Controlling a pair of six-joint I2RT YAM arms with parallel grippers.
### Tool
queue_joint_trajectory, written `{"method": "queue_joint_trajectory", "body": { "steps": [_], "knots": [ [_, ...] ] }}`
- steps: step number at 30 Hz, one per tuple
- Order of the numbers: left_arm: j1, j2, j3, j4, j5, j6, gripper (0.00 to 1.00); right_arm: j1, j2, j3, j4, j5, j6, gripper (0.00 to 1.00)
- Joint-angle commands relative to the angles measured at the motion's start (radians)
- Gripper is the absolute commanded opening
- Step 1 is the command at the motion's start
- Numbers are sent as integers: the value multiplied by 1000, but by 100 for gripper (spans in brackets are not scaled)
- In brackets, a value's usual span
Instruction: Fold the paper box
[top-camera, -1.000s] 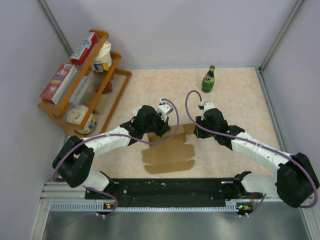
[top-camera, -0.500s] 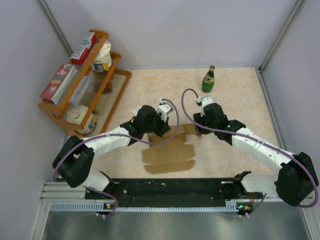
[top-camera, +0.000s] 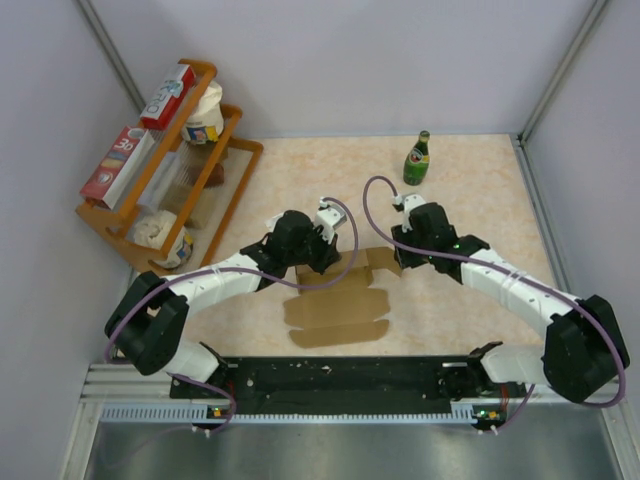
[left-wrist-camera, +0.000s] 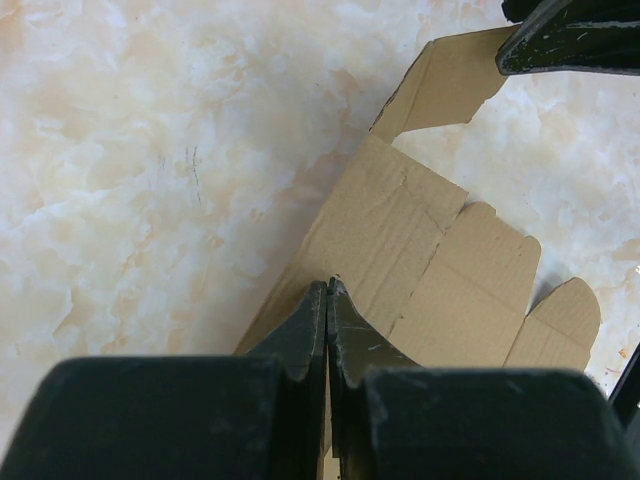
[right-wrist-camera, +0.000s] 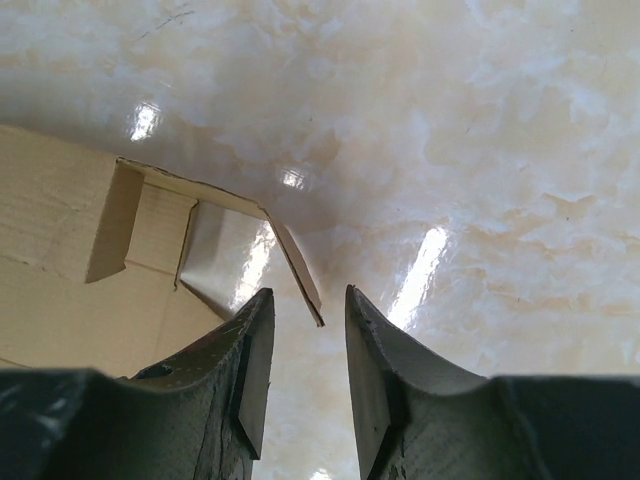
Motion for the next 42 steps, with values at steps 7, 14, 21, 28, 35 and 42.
{"method": "queue_joint_trajectory", "body": {
  "steps": [7,14,21,28,35,42],
  "knots": [
    [-6,19,24,-32,-9,9,0,-23,33,40,80,-90,-25,32],
    [-4,21,25,-33,-11,7,0,-25,51,40,83,-87,-31,24],
    [-4,21,25,-33,-11,7,0,-26,48,37,83,-110,-13,14],
    [-4,21,27,-36,-11,9,0,-26,28,62,73,-177,35,11],
    [-4,19,27,-36,-11,9,0,-26,10,88,54,-248,69,8],
    [-4,16,27,-38,-8,9,0,-26,14,97,30,-311,84,3]
  ]
}}
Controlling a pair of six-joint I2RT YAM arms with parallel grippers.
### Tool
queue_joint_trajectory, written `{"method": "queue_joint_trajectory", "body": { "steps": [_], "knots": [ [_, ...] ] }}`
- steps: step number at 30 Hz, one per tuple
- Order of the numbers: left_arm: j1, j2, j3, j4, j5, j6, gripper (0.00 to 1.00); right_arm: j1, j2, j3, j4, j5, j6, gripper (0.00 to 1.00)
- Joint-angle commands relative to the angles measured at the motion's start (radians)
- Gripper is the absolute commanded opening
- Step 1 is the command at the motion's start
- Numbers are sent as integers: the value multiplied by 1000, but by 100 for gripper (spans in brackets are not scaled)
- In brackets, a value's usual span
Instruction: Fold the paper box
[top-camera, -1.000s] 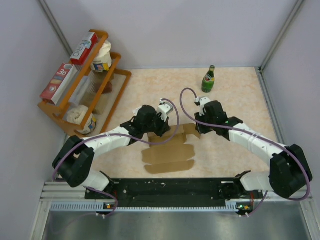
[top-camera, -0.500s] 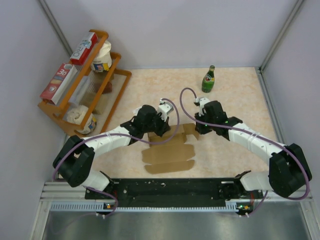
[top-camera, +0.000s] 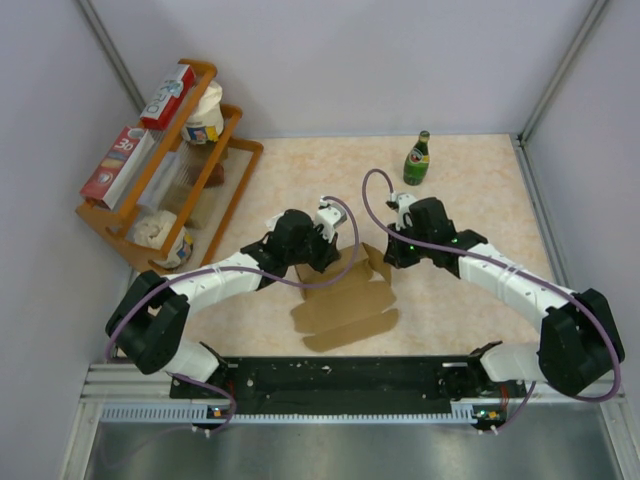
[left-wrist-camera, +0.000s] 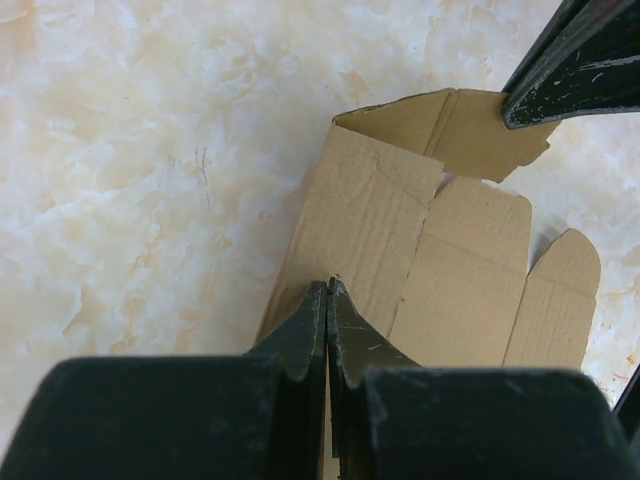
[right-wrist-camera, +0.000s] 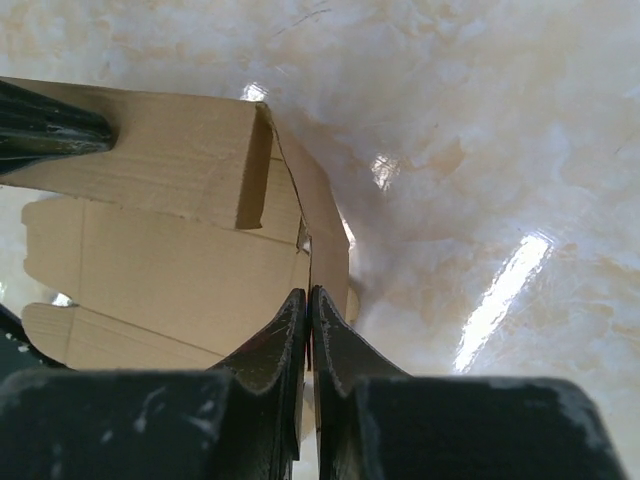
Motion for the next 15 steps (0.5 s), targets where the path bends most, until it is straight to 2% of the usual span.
{"method": "queue_joint_trajectory", "body": {
  "steps": [1,10,15],
  "knots": [
    [-6,9,17,-30,7,8,0,-9,-26,61,19,-80,25,3],
    [-4,9,17,-30,9,8,0,-11,-21,29,11,-163,29,1],
    [-6,11,17,-30,10,6,0,-9,-21,-10,20,-192,18,3]
  ]
}}
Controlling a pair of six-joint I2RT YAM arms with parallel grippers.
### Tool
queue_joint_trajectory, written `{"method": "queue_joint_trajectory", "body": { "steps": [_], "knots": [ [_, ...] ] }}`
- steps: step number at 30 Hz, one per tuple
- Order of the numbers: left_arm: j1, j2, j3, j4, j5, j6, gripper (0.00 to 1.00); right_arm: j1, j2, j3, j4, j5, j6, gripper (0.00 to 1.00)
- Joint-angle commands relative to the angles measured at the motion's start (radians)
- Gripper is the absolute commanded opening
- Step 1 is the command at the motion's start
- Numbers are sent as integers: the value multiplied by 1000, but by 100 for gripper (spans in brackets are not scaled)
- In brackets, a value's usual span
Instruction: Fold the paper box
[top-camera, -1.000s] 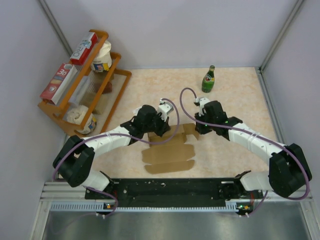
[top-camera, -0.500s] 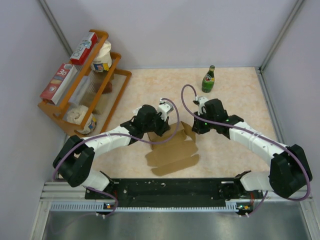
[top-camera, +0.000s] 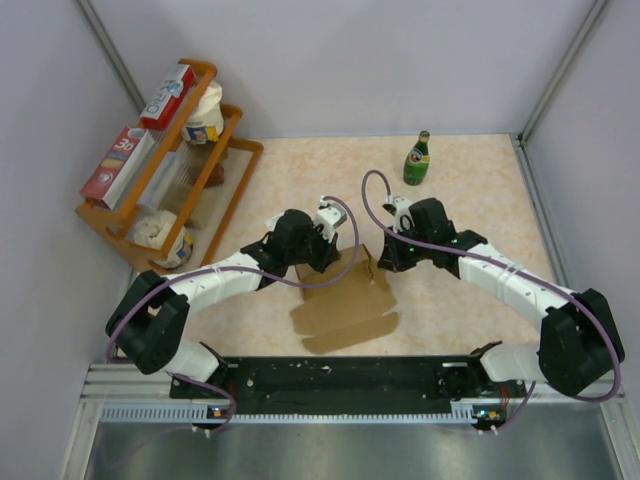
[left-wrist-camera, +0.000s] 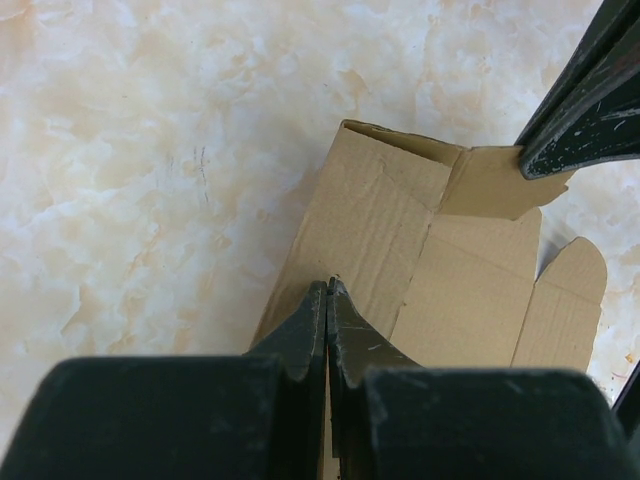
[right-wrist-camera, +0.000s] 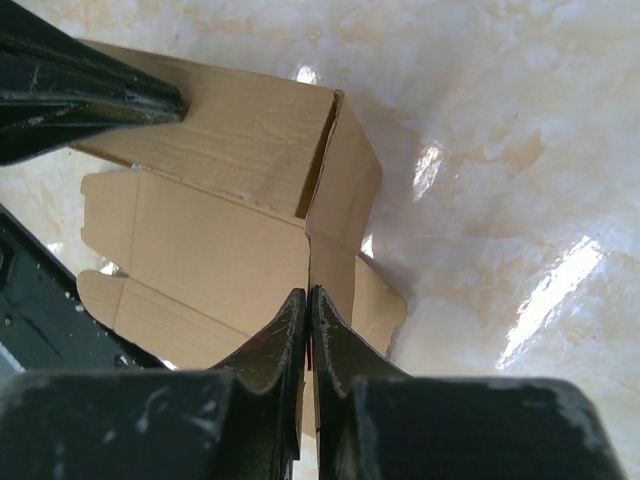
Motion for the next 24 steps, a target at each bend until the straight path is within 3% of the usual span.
{"method": "queue_joint_trajectory", "body": {
  "steps": [1,13,24],
  "knots": [
    [-6,11,16,-30,11,8,0,-7,-19,-22,40,-68,-5,4],
    [-7,9,16,-30,8,6,0,19,-12,-75,106,-120,-20,13],
    [-6,8,16,-31,11,6,0,19,-47,-174,314,-204,17,32]
  ]
}}
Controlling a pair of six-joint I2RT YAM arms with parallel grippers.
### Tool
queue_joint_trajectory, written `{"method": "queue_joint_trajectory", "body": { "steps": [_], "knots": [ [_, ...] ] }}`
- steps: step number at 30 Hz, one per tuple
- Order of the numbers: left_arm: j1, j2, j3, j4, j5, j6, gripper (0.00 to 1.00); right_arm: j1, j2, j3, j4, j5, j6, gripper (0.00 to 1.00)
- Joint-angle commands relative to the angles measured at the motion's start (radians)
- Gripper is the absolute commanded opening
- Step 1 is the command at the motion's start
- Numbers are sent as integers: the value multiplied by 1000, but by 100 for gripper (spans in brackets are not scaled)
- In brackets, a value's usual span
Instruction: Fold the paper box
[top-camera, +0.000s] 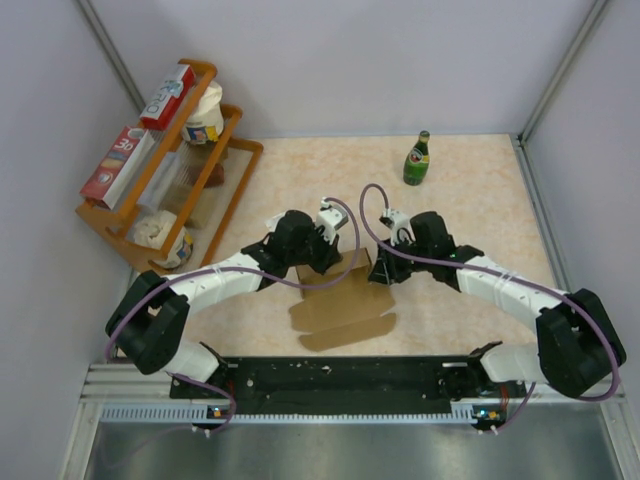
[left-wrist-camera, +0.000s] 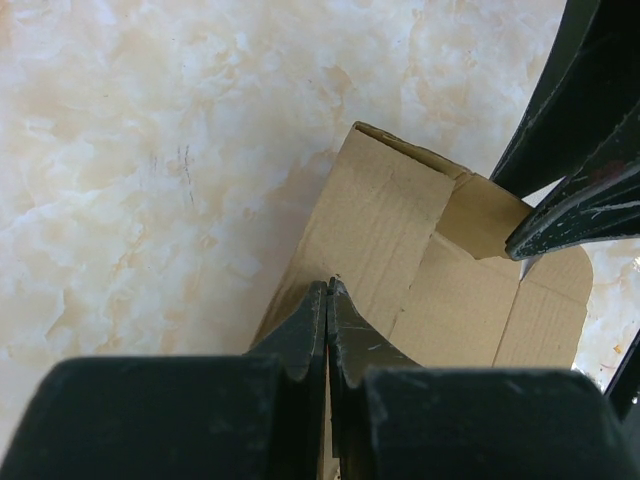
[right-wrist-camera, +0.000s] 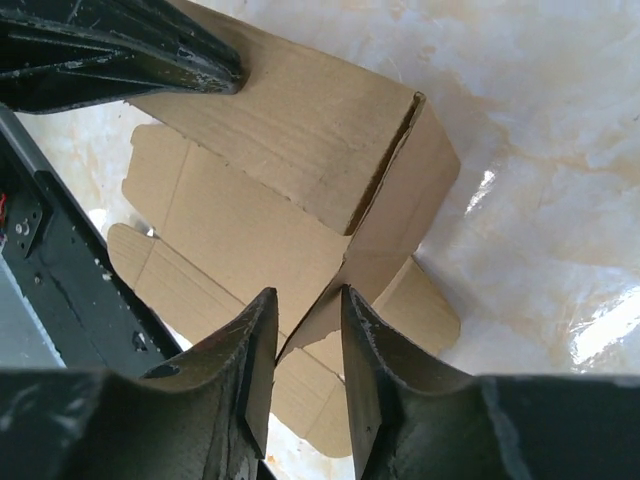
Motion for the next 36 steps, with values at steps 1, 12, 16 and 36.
{"method": "queue_joint_trajectory", "body": {
  "steps": [1,12,16,36],
  "knots": [
    [-2,6,16,-25,-5,6,0,7,-46,-50,170,-55,28,34],
    [-2,9,18,-25,-2,8,0,-10,-141,-109,324,-44,104,48],
    [-2,13,21,-25,1,6,0,-20,-211,-89,264,11,86,53],
    [-4,9,19,-25,-2,6,0,-66,-54,63,-32,763,120,52]
  ]
}}
